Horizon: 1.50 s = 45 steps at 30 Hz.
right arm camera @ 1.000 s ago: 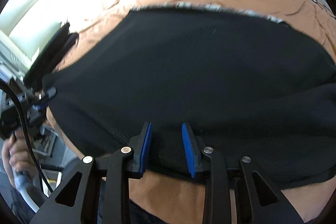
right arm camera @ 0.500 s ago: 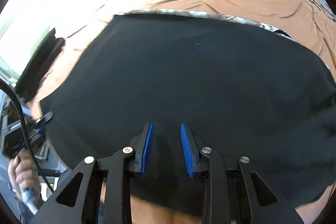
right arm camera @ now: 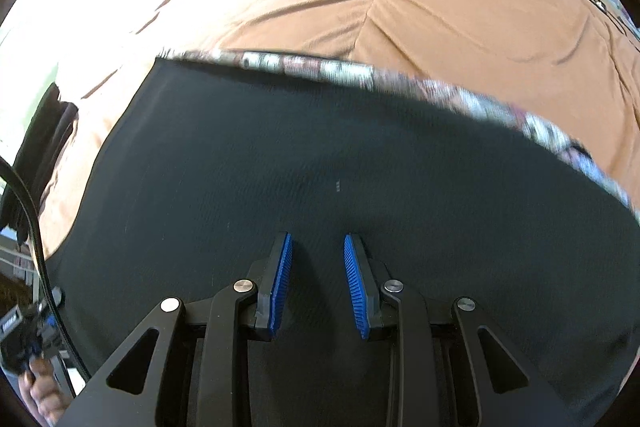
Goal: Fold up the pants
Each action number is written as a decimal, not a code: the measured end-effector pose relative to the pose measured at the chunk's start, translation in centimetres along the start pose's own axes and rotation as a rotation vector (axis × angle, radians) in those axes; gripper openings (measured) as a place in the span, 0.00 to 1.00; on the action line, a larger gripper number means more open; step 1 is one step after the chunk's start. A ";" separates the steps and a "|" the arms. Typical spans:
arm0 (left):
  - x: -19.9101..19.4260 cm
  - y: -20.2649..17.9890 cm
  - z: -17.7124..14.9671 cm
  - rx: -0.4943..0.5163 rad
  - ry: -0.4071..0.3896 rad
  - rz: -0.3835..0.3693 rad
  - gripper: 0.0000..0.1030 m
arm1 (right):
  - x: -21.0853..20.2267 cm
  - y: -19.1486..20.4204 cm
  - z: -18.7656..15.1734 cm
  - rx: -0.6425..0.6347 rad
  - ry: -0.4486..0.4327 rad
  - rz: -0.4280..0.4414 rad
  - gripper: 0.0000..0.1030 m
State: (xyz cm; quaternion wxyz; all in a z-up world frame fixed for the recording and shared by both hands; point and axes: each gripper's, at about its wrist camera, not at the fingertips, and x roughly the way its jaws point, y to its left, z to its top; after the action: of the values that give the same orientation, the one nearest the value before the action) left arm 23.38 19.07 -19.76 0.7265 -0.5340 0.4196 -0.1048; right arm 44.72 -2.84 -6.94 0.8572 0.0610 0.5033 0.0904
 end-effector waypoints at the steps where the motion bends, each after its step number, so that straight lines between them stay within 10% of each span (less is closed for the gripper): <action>1: -0.1 0.0 -0.2 -0.003 -0.006 -0.003 0.27 | 0.3 0.1 0.6 -0.006 -0.002 -0.008 0.24; 9: -0.3 -0.8 -0.8 0.014 -0.026 0.005 0.42 | 3.1 0.5 4.9 -0.008 -0.007 -0.038 0.26; 28: -0.4 -0.3 -1.2 0.002 -0.033 -0.006 0.43 | 6.7 2.4 9.9 -0.029 -0.024 -0.241 0.51; 45: 0.2 -0.8 -0.9 -0.056 -0.060 -0.034 0.43 | -3.0 -0.8 3.0 0.027 -0.075 -0.023 0.51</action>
State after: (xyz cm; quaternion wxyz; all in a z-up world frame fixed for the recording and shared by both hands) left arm 23.05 18.04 -19.24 0.7217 -0.5639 0.3912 -0.0896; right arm 45.97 -4.34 -3.05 0.8756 0.0704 0.4725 0.0714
